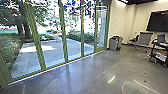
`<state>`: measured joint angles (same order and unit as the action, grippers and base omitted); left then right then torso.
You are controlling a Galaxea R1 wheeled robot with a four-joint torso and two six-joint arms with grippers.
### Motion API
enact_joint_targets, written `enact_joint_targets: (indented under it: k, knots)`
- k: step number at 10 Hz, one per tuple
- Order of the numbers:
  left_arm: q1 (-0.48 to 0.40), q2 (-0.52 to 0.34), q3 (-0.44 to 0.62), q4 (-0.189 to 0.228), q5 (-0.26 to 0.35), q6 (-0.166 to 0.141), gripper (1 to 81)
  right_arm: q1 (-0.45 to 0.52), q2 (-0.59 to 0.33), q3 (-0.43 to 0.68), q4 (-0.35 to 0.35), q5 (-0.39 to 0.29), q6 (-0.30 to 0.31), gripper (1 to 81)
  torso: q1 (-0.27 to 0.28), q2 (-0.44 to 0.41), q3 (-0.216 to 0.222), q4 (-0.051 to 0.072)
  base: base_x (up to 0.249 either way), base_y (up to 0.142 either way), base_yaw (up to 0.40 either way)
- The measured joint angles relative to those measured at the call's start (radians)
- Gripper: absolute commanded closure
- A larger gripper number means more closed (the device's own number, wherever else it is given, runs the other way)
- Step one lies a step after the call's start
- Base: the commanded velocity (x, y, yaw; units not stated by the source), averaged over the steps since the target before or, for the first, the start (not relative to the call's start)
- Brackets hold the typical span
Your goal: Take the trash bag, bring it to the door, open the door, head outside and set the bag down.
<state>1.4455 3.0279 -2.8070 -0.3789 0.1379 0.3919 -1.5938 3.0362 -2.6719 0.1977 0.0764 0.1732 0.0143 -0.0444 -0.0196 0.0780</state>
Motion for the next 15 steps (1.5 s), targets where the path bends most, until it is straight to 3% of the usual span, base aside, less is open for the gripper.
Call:
enact_joint_targets:
  k: [15]
  knots:
    - [-0.005,0.000,-0.001,0.000,-0.001,0.001,81.1,0.001,0.003,0.000,0.000,0.001,0.000,1.0,-0.001,0.000,0.000,0.000,0.105,0.000,0.000]
